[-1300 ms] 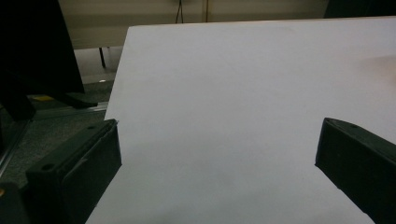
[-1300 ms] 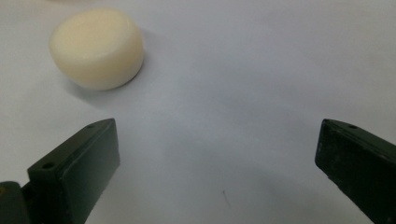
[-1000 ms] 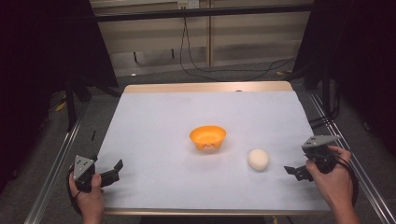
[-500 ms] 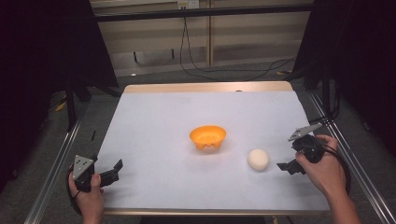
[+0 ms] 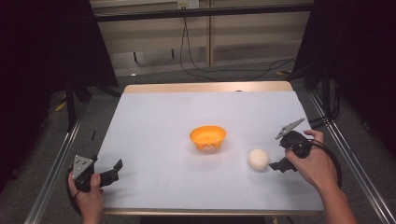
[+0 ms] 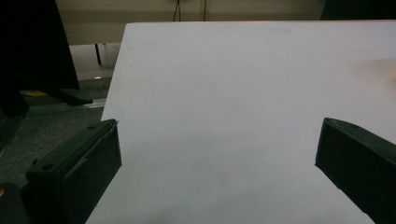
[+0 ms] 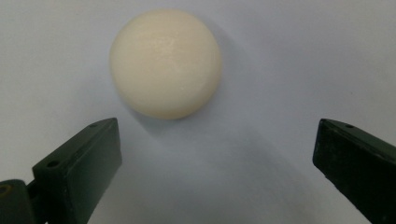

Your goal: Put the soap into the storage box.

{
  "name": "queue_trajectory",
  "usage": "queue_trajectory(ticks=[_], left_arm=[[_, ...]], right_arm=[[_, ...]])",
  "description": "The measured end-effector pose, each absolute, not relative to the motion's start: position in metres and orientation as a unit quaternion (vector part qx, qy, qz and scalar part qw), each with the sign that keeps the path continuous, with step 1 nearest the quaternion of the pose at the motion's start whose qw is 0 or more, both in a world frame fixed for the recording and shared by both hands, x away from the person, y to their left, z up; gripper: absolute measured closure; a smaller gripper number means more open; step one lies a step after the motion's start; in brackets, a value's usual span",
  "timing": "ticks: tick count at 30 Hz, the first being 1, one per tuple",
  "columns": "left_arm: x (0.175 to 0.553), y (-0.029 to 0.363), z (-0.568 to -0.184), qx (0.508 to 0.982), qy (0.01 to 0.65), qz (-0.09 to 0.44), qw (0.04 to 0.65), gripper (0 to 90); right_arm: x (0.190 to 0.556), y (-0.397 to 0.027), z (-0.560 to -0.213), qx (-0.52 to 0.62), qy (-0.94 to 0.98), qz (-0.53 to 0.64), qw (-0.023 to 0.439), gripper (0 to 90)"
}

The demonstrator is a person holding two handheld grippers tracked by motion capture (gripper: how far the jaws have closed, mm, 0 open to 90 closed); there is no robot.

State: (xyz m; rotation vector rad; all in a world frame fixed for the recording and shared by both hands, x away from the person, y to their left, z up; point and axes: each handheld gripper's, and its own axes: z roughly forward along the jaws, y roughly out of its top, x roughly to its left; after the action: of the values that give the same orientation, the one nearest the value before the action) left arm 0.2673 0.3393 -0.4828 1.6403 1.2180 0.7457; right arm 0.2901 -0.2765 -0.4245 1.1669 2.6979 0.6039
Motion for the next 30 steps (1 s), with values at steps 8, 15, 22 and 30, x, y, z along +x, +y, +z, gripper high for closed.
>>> queue_trajectory(ticks=[8, 15, 22, 30], left_arm=[[0.267, 0.339, -0.483, 0.669, 0.494, 0.302, 0.465, 0.0], [0.268, 0.339, -0.483, 0.67, 0.494, 0.302, 0.464, 0.0], [0.268, 0.339, -0.483, 0.67, 0.495, 0.302, 0.464, 0.0], [0.267, 0.34, -0.483, 0.668, 0.496, 0.302, 0.466, 0.0]], right_arm=[[0.296, -0.262, -0.423, 0.371, 0.907, 0.188, 0.06, 4.4], [0.302, -0.247, -0.419, 0.353, 0.917, 0.18, 0.052, 8.2], [0.309, -0.232, -0.424, 0.345, 0.922, 0.173, 0.039, 9.8], [0.314, -0.221, -0.433, 0.341, 0.926, 0.155, 0.031, 12.1]])
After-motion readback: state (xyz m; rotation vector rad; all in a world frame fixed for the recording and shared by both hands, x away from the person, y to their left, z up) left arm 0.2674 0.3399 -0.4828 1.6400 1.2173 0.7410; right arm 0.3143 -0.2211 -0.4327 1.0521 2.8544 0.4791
